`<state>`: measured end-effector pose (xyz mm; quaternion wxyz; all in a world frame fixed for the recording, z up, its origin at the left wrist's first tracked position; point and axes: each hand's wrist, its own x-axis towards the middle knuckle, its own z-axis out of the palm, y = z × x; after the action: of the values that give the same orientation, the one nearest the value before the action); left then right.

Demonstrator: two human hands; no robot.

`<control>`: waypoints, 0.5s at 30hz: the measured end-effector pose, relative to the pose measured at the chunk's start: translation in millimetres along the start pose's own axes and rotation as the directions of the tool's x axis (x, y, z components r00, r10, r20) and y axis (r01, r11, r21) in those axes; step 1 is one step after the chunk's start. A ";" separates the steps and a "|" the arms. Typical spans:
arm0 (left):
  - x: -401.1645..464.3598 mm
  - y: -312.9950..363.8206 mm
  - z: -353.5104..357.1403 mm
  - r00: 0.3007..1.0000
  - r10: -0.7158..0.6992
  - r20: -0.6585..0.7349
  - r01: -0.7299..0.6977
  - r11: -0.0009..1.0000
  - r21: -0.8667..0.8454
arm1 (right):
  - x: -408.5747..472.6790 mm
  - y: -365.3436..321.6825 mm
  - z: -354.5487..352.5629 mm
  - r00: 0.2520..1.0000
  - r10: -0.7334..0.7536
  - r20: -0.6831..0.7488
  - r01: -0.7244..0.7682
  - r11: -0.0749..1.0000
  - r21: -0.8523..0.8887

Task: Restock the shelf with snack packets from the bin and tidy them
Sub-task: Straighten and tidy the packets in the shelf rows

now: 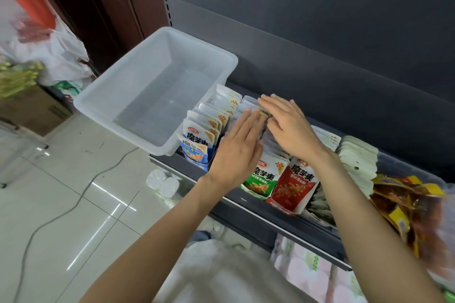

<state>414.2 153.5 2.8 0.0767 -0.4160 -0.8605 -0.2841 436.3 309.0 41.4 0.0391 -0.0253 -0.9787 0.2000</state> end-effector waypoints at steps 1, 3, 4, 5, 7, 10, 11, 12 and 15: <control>-0.3 3.9 -11.7 0.999 0.024 -0.032 -0.026 0.998 -0.060 | -2.5 -2.8 -2.9 0.999 -0.010 -0.034 0.012 0.999 0.034; -3.6 7.2 -41.2 0.989 0.047 -0.137 -0.065 0.989 -0.131 | -5.5 -9.6 -7.8 0.993 -0.051 -0.102 0.062 0.993 0.105; -6.6 5.2 -57.9 0.981 0.044 -0.190 -0.069 0.989 -0.127 | -5.9 -13.2 -10.0 0.990 -0.063 -0.127 0.081 0.987 0.139; -9.2 -0.9 -74.5 0.974 0.029 -0.226 -0.054 0.993 -0.107 | -5.2 -17.2 -12.0 0.987 -0.059 -0.146 0.085 0.981 0.172; -9.9 -23.0 -104.7 0.975 -0.041 -0.220 0.028 0.998 -0.065 | 0.9 -25.5 -15.2 0.984 -0.027 -0.176 0.067 0.972 0.226; 4.5 -69.4 -128.6 0.992 -0.121 -0.024 0.121 0.992 0.015 | 19.2 -35.3 -14.4 0.972 -0.020 -0.236 0.070 0.976 0.207; 13.3 -82.5 -130.5 0.989 -0.136 0.062 0.135 0.991 0.018 | 26.7 -37.3 -12.0 0.968 -0.020 -0.249 0.068 0.980 0.187; 22.9 -93.8 -129.6 0.977 -0.154 0.149 0.155 0.988 0.002 | 34.6 -38.7 -9.0 0.969 -0.014 -0.248 0.056 0.985 0.162; 52.0 -120.2 -114.5 0.912 -0.153 0.380 0.173 0.985 -0.018 | 56.8 -40.0 2.8 0.986 0.013 -0.166 -0.013 1.000 0.003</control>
<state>277.6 66.1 65.6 -0.1249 -0.3916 -0.8831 -0.2262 378.2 274.8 58.3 0.1193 -0.0483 -0.9716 0.1986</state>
